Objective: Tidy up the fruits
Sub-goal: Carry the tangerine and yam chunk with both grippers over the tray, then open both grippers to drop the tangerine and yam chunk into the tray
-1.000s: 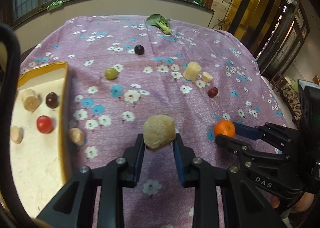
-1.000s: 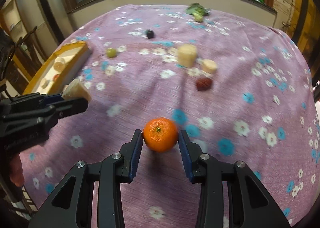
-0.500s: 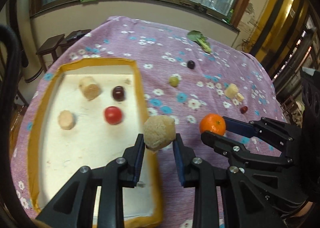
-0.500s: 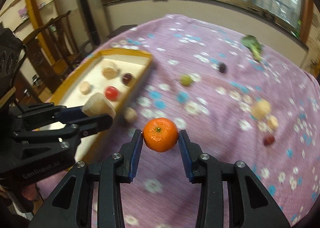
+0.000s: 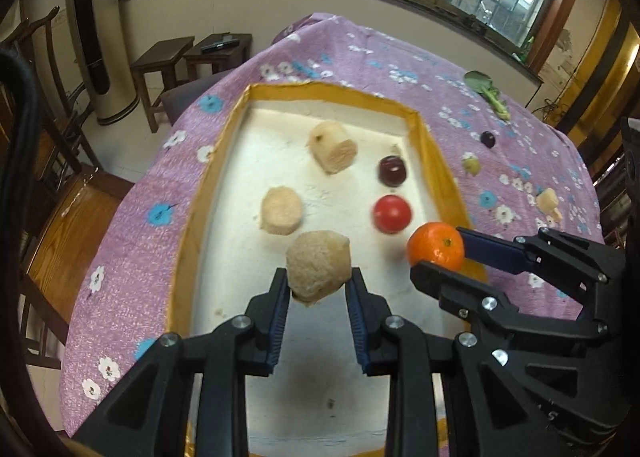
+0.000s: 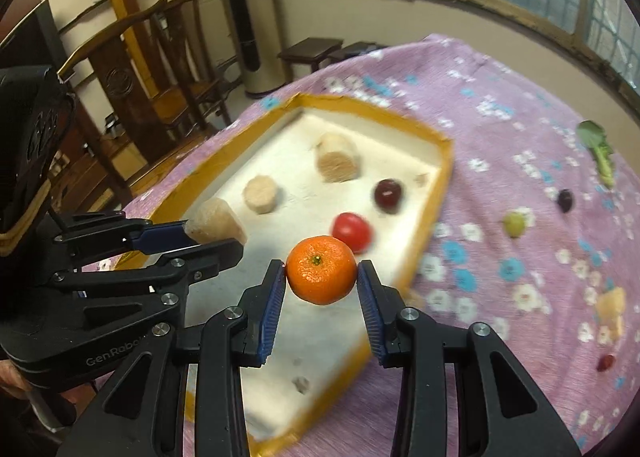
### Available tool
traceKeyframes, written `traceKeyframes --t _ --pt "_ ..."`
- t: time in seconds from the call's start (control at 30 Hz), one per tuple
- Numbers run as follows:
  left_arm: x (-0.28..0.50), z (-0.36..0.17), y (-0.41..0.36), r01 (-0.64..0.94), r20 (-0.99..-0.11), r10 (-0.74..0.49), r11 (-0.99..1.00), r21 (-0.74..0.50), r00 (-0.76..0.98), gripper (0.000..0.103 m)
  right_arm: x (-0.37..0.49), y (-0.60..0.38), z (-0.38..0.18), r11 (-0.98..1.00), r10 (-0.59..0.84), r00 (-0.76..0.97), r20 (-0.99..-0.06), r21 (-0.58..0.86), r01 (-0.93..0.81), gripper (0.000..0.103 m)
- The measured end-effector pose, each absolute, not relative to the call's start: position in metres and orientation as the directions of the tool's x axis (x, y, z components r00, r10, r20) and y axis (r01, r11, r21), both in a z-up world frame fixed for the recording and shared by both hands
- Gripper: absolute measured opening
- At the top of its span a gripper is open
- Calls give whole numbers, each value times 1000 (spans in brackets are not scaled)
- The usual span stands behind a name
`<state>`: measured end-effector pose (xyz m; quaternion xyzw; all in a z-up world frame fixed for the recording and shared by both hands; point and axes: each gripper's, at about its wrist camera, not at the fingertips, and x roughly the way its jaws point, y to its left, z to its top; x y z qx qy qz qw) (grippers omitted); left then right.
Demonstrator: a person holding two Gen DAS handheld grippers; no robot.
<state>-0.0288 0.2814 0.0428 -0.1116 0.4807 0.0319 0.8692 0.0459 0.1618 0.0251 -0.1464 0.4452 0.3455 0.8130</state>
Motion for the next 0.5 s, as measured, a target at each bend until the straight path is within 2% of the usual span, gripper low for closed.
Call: traceKeyframes --t 0.5 --pt "-20 22 289 -156 -874 -39 979 -131 485 31 48 178 1 720 360 364 -859 7 -694 36"
